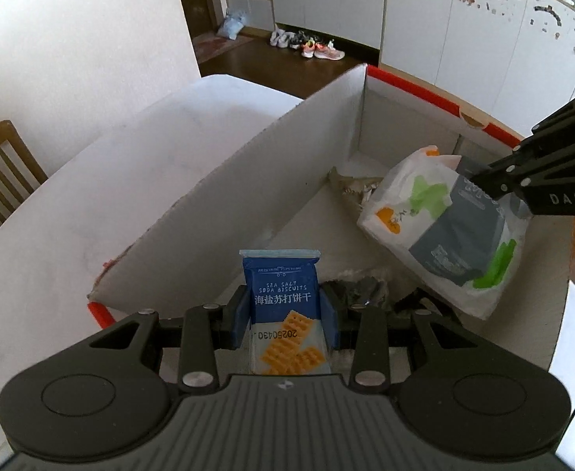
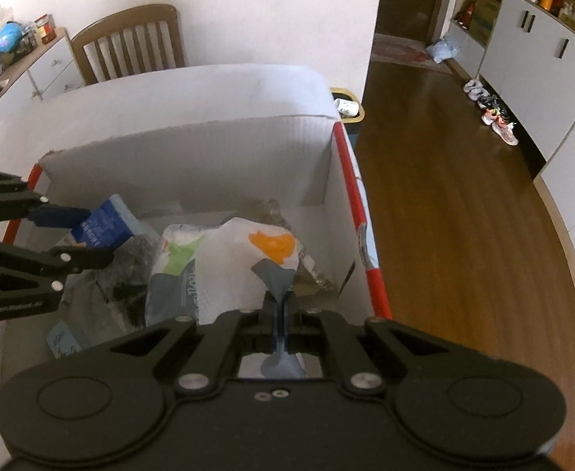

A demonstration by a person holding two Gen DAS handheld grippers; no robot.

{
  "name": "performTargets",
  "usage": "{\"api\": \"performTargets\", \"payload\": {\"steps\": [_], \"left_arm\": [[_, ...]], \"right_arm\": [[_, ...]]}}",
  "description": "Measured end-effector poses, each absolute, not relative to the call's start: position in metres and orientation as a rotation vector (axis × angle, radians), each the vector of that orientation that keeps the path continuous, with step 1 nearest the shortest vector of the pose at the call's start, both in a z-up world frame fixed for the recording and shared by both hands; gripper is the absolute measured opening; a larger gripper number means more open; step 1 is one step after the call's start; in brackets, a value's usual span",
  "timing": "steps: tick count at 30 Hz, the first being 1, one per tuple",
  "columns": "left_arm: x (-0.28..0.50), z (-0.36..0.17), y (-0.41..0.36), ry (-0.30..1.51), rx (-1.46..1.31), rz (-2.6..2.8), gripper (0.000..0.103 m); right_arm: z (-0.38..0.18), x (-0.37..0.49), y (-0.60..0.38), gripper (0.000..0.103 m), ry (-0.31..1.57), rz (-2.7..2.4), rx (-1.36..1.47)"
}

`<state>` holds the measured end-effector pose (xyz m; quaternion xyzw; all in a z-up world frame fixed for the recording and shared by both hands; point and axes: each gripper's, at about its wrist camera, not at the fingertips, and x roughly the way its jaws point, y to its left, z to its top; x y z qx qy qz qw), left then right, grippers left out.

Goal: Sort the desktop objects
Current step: 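Lower the biscuit packet and white bag into the red shoebox with both grippers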

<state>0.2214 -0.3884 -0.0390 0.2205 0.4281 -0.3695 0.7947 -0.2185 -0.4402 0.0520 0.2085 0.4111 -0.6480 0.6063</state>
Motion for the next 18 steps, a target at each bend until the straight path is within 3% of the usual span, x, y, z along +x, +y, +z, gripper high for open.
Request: {"api": "performTargets", "payload": {"steps": [9,18], "left_arm": [[0.225,-0.048,-0.394,0.968,0.488,-0.8,0.037],[0.228,-0.057,-0.392,1.026,0.493,-0.823,0.036]], "right_arm": [[0.036,-0.217,-0.437,0.003,1.021,-1.459,0.482],[0.037,-0.226,-0.434,0.014,1.04,-1.456,0.489]]}}
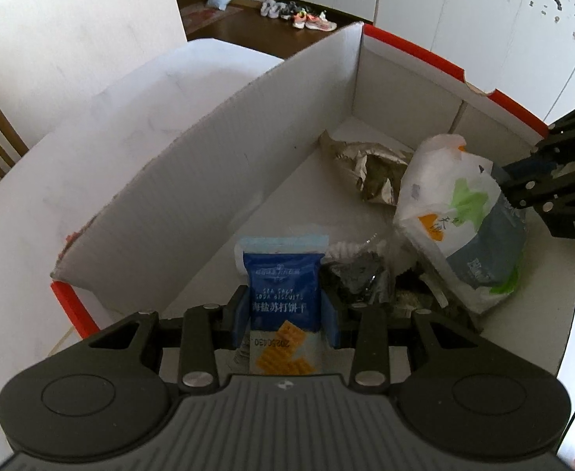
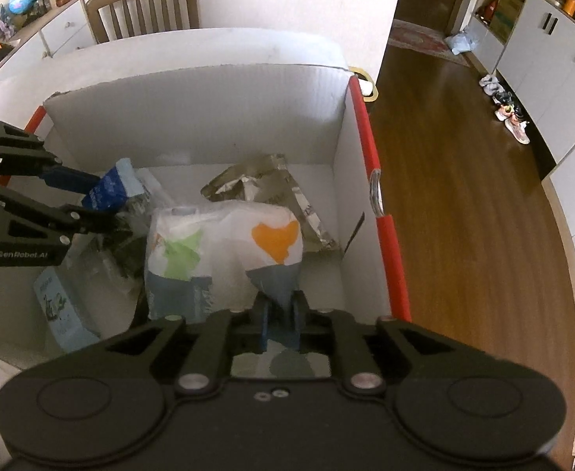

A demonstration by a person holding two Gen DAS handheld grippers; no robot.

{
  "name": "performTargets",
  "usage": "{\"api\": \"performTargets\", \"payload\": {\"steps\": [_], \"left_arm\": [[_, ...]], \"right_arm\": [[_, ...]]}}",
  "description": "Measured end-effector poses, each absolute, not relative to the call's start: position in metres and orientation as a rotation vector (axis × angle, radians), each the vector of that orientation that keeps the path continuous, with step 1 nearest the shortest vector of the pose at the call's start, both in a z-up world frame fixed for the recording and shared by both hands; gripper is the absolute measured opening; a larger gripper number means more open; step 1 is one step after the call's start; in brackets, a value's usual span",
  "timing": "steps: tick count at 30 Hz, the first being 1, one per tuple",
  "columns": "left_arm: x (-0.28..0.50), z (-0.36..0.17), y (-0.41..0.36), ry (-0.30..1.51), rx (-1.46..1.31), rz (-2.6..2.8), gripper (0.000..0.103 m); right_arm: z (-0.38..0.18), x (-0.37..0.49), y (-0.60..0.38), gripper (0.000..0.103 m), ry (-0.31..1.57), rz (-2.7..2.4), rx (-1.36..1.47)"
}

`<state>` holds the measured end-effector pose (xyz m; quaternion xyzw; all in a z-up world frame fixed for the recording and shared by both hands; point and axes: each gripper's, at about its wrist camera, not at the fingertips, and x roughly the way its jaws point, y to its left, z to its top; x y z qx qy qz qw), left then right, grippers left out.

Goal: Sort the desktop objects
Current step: 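Lower the biscuit packet and white bag into the red shoebox with both grippers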

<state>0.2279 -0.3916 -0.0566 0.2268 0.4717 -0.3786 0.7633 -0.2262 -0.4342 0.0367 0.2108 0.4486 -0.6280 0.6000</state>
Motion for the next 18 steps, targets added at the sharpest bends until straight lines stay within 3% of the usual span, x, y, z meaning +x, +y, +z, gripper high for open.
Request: {"api": "performTargets", "payload": {"steps": [9,18], "left_arm": [[0.221,-0.059,-0.38,1.056,0.521,-0.854,0.037],[0.215,-0.052,-0.378,1.068,0.515,-0.872,0.037]], "right_arm": [[0.05,-0.226,-0.425,0.026,1.029,-1.475,0.447],[0.063,-0.224,-0.412,0.028,0.97,-1.446,0.466]]}}
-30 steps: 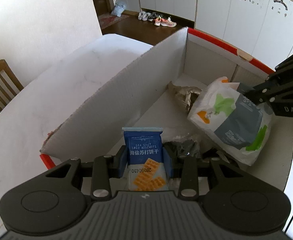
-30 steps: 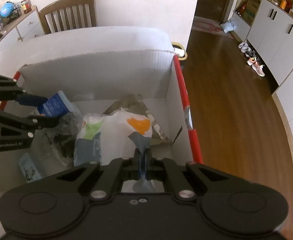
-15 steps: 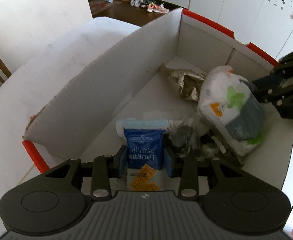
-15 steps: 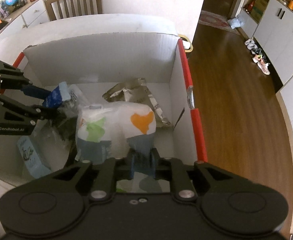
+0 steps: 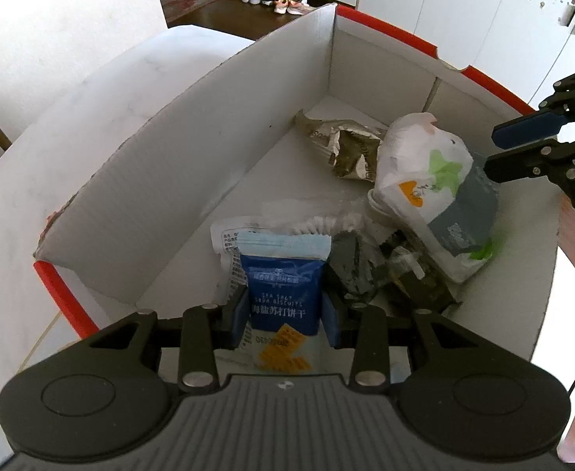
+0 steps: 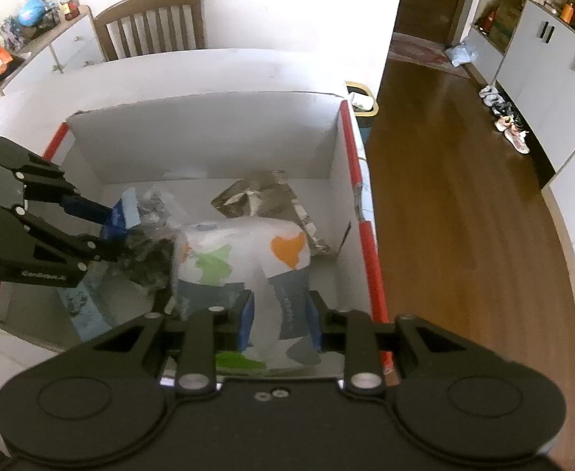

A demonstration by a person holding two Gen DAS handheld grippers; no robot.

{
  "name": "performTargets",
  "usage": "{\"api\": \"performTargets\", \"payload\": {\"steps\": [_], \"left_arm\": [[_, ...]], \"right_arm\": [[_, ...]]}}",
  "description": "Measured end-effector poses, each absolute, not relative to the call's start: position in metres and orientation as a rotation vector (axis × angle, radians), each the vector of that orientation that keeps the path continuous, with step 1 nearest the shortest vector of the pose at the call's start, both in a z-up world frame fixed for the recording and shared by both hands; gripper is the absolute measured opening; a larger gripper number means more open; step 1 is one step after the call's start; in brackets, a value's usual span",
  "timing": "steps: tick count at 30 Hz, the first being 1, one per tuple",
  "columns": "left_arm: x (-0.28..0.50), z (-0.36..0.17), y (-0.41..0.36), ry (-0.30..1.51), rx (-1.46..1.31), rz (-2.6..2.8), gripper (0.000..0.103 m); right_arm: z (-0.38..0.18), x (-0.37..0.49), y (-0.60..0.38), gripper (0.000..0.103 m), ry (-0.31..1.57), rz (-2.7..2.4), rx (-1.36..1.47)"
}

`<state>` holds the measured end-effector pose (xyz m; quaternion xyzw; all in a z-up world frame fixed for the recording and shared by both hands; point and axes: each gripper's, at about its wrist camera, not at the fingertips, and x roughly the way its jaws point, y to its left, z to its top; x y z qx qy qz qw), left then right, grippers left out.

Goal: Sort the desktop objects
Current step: 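Open both grippers to release the biscuit packet and white bag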

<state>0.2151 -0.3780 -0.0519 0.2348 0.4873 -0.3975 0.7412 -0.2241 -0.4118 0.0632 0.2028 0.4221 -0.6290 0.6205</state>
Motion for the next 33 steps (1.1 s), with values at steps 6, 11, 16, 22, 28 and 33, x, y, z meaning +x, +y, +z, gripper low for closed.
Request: {"api": "performTargets", "payload": {"steps": [6,11,16,22,28,33], "left_arm": [[0.207,-0.041,-0.371,1.069,0.499,-0.891,0.044],[0.197,-0.027,-0.36,1.053,0.463,-0.892,0.062],[0.194,-0.017,-0.349,1.037,0.425,-0.883,0.062],[0.188,-0.008,-0.337,1.023,0.392,-0.872,0.062],[0.183,0.002,-0.323,1.001,0.359,-0.856,0.067],[0.176,0.01,-0.316,0.976,0.344,-0.863,0.072]], "right_arm": [[0.067,-0.217,-0.404,0.029,0.944,-1.42,0.47],[0.068,-0.212,-0.398,0.03,0.93,-1.4,0.473],[0.07,-0.202,-0.392,0.035,0.91,-1.393,0.459],[0.074,-0.191,-0.384,0.055,0.888,-1.383,0.442],[0.076,-0.181,-0.376,0.061,0.875,-1.37,0.417],[0.079,-0.176,-0.369,0.067,0.849,-1.364,0.409]]}}
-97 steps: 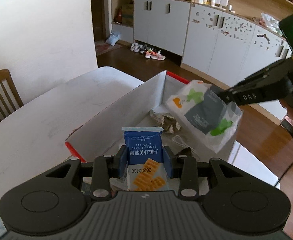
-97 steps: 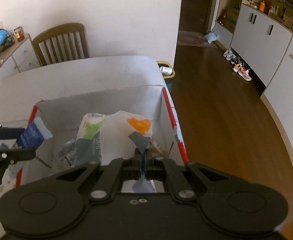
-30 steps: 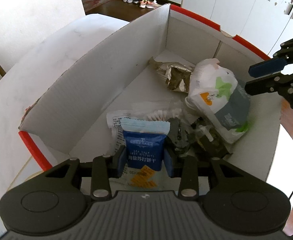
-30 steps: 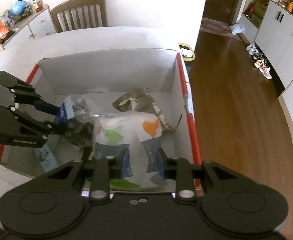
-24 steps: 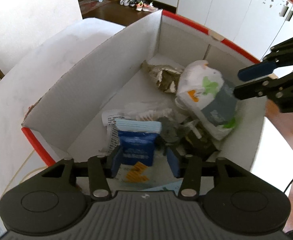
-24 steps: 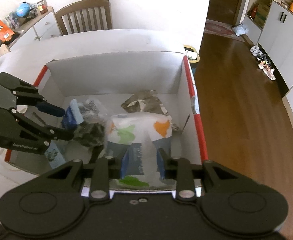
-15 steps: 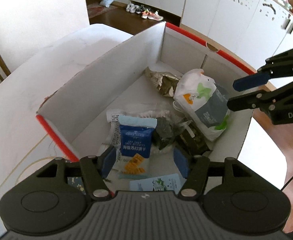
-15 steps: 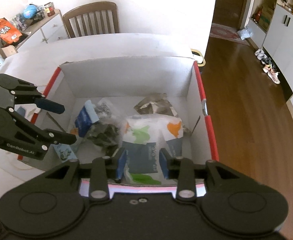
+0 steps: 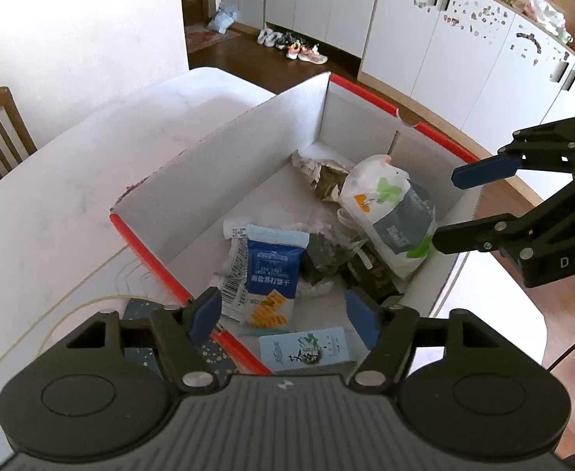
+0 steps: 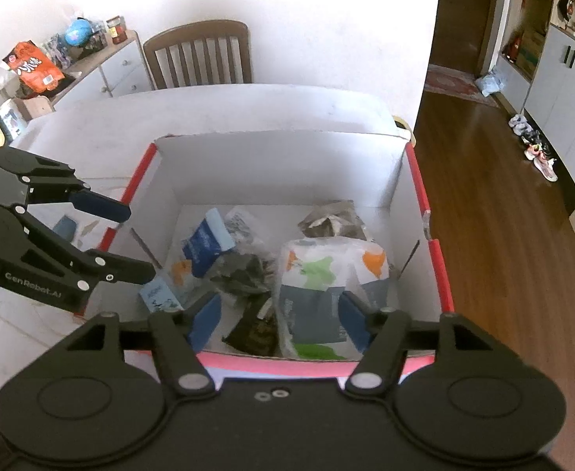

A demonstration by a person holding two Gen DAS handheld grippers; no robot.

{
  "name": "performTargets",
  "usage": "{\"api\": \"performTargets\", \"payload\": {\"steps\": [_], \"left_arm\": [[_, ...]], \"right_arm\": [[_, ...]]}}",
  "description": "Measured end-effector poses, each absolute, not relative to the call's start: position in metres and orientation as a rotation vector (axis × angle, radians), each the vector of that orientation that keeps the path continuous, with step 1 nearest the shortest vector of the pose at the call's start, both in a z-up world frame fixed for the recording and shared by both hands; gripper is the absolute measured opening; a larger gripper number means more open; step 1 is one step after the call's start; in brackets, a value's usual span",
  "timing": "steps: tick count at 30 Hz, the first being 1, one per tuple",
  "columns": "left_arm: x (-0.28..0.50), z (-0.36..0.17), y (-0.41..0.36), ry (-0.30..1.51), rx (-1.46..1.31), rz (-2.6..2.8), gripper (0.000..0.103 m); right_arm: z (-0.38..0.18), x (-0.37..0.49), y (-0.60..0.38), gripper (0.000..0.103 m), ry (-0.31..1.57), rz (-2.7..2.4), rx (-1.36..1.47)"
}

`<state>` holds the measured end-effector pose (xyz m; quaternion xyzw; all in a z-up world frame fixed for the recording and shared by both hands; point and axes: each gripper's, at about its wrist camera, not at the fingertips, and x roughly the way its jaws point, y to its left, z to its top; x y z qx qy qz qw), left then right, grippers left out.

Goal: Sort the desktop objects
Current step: 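Open both grippers to release the biscuit packet and white bag, then withdraw both grippers back from the red shoebox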

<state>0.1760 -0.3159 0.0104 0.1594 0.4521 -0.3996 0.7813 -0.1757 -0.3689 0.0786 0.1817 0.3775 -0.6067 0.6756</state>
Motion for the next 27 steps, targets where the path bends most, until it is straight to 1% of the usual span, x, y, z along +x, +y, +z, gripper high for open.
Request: {"api": "performTargets", "payload": {"steps": [3,4,5,6,8,11,14,22,27], "left_arm": [[0.171,0.015,-0.311,0.964,0.345,-0.864,0.075],[0.169,0.016,-0.31,0.96,0.346,-0.864,0.077],[0.167,0.017,-0.308,0.957,0.346,-0.862,0.082],[0.166,0.018,-0.306,0.952,0.344,-0.859,0.085],[0.163,0.02,-0.301,0.941,0.337,-0.86,0.086],[0.161,0.022,-0.294,0.933,0.308,-0.846,0.091],[0.159,0.025,-0.287,0.923,0.284,-0.833,0.099],[0.15,0.026,-0.27,0.9,0.246,-0.802,0.099],[0.145,0.028,-0.257,0.892,0.208,-0.801,0.099]], "right_arm": [[0.081,-0.174,-0.364,0.07,0.825,-1.368,0.407],[0.081,-0.173,-0.362,0.071,0.817,-1.369,0.406],[0.082,-0.172,-0.36,0.073,0.808,-1.369,0.405],[0.083,-0.172,-0.358,0.074,0.8,-1.368,0.405],[0.083,-0.169,-0.354,0.079,0.788,-1.368,0.401],[0.083,-0.166,-0.349,0.083,0.772,-1.376,0.396],[0.081,-0.163,-0.344,0.085,0.751,-1.383,0.398],[0.08,-0.146,-0.329,0.088,0.706,-1.417,0.371],[0.078,-0.135,-0.318,0.088,0.697,-1.444,0.357]]}}
